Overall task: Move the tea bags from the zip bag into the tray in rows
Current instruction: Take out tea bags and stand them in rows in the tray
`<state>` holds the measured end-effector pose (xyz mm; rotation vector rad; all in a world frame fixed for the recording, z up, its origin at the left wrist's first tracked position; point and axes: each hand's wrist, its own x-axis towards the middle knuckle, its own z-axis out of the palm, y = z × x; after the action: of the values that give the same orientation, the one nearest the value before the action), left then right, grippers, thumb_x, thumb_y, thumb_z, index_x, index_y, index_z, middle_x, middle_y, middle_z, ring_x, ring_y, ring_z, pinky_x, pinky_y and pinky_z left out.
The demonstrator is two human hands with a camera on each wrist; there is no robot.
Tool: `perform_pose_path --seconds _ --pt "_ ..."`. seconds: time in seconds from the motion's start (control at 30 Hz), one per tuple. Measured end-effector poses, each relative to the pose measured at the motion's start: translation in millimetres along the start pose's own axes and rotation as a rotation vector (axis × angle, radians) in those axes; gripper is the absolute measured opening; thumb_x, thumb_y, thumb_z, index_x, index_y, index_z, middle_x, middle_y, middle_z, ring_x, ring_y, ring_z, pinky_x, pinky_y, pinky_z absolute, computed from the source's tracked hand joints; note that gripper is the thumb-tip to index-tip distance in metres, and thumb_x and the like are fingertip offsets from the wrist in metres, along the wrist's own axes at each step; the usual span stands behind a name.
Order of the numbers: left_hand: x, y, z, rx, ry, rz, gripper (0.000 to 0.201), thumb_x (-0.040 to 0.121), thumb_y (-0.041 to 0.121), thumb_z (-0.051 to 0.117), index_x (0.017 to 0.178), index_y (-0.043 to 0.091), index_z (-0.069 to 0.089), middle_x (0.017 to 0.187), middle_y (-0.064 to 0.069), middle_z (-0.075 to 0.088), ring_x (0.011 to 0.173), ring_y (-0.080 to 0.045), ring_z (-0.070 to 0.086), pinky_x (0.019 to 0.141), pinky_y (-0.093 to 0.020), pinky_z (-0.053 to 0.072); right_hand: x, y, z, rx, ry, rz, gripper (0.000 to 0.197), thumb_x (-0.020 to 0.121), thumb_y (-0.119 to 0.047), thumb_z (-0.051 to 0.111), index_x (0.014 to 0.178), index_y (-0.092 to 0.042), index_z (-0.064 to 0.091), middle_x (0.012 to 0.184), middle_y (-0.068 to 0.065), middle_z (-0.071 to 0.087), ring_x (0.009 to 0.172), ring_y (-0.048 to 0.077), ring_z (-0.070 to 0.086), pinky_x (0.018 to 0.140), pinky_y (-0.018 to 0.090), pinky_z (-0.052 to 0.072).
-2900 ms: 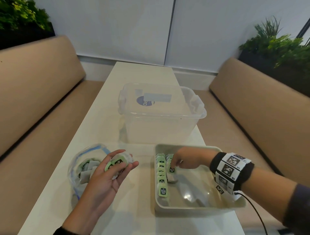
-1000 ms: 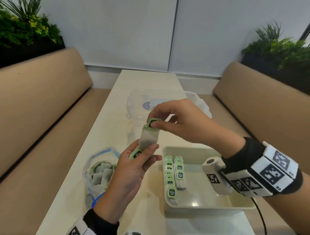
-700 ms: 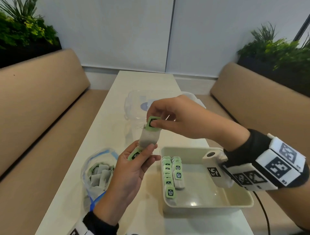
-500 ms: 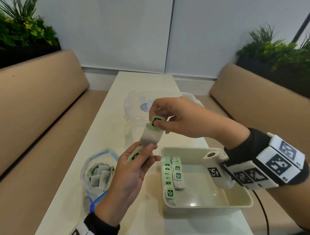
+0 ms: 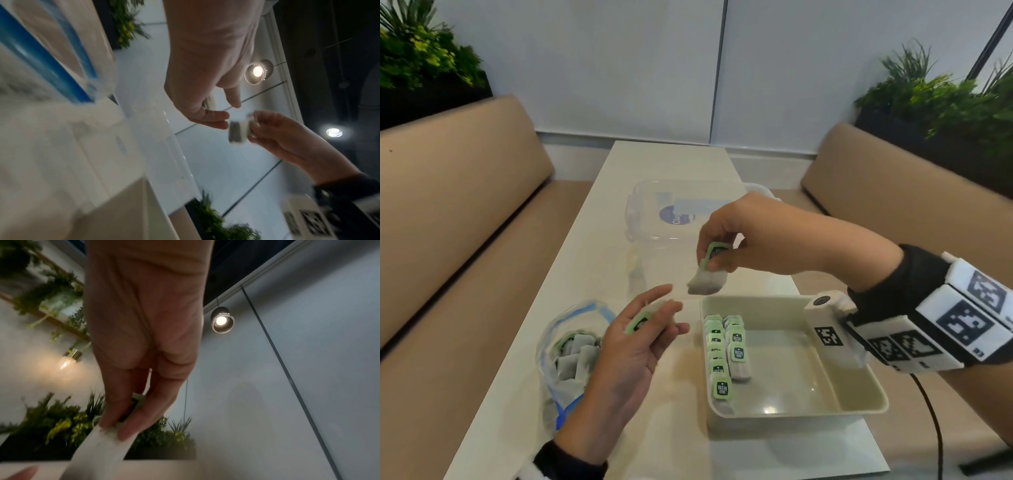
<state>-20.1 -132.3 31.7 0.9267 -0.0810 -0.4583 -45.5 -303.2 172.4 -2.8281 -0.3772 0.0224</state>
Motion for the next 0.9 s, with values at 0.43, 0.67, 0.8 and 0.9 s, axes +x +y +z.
perform_pose_path --seconds 0.43,0.67,0.8,0.9 --pt "2 2 -58 -0.020 0.154 0.027 0.020 0.082 0.014 0.059 0.101 0.010 0.066 0.071 0.000 0.068 0.061 -0.010 0.067 0.064 -0.012 0.054 -4 87 127 -0.101 -0.694 0.318 0.027 0.085 -0.023 0.067 0.109 -0.010 0.065 0.088 0.002 0.060 0.053 0.007 0.047 0.045 0.012 0.041" --pt "2 4 -68 -0.259 0.144 -0.099 0.038 0.075 0.000 0.059 0.112 0.000 0.061 0.106 -0.016 0.070 0.095 -0.031 0.070 0.073 -0.025 0.058 12 112 162 -0.078 -0.738 0.370 0.031 0.087 -0.012 0.063 0.118 -0.008 0.062 0.090 0.005 0.064 0.056 0.004 0.052 0.052 0.015 0.039" --pt "6 4 -73 -0.350 0.136 -0.166 0.087 0.039 0.003 0.070 0.124 -0.008 0.054 0.118 -0.025 0.064 0.103 -0.039 0.066 0.068 -0.031 0.059 16 114 168 -0.177 -0.751 0.329 0.030 0.085 -0.009 0.062 0.115 -0.009 0.065 0.101 0.010 0.070 0.070 0.014 0.057 0.062 0.017 0.044" --pt "10 4 -70 -0.352 0.086 -0.190 0.072 0.045 0.006 0.064 0.117 -0.003 0.062 0.119 -0.022 0.065 0.103 -0.036 0.066 0.067 -0.031 0.059 18 116 174 -0.238 -0.713 0.303 0.026 0.085 -0.013 0.063 0.110 -0.008 0.067 0.098 0.010 0.070 0.072 0.018 0.059 0.062 0.022 0.046"
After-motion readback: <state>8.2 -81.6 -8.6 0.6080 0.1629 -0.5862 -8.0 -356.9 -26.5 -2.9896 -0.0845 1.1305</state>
